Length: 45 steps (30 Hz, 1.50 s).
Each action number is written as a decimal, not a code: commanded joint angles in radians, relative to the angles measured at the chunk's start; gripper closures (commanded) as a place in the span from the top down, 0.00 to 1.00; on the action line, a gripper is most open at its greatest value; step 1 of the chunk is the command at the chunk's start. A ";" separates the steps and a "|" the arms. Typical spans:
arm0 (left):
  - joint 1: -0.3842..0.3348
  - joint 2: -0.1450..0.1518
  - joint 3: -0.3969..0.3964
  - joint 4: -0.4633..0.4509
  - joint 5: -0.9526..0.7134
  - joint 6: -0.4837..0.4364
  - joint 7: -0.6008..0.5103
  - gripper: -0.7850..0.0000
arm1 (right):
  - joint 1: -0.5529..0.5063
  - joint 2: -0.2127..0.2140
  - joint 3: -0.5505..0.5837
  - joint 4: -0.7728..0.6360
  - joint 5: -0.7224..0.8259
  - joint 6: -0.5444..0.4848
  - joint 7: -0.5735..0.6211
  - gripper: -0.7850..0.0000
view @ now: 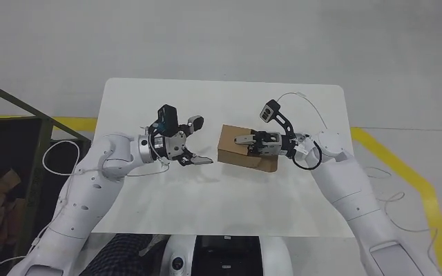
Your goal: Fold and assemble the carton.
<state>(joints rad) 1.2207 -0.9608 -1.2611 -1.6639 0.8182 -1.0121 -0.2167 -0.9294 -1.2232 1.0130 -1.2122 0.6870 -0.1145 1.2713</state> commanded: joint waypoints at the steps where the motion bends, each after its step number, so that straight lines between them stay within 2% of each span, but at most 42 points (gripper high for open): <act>1: -0.032 -0.001 0.035 0.013 0.023 0.000 0.004 1.00 | 0.001 0.000 0.001 0.000 -0.003 -0.004 0.005 0.00; 5: -0.089 0.001 0.109 0.036 0.091 0.000 0.058 1.00 | 0.004 0.001 0.003 0.000 -0.016 -0.020 0.018 0.00; 15: -0.182 0.034 0.244 0.130 0.280 0.000 0.319 1.00 | 0.010 -0.005 -0.016 -0.001 -0.032 -0.058 0.027 0.00; 25: -0.257 0.066 0.377 0.197 0.277 0.000 0.477 1.00 | 0.020 -0.012 -0.038 0.008 -0.059 -0.084 0.024 0.00; 34: -0.319 0.094 0.462 0.229 0.210 0.000 0.483 1.00 | 0.019 -0.014 -0.045 0.007 -0.073 -0.097 0.019 0.00; 45: -0.376 0.113 0.548 0.243 0.141 0.000 0.465 1.00 | 0.014 -0.016 -0.054 0.001 -0.093 -0.101 0.013 0.00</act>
<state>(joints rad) 0.8499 -0.8492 -0.7214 -1.4212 0.9624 -1.0123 0.2515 -0.9152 -1.2391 0.9600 -1.2103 0.5943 -0.2141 1.2849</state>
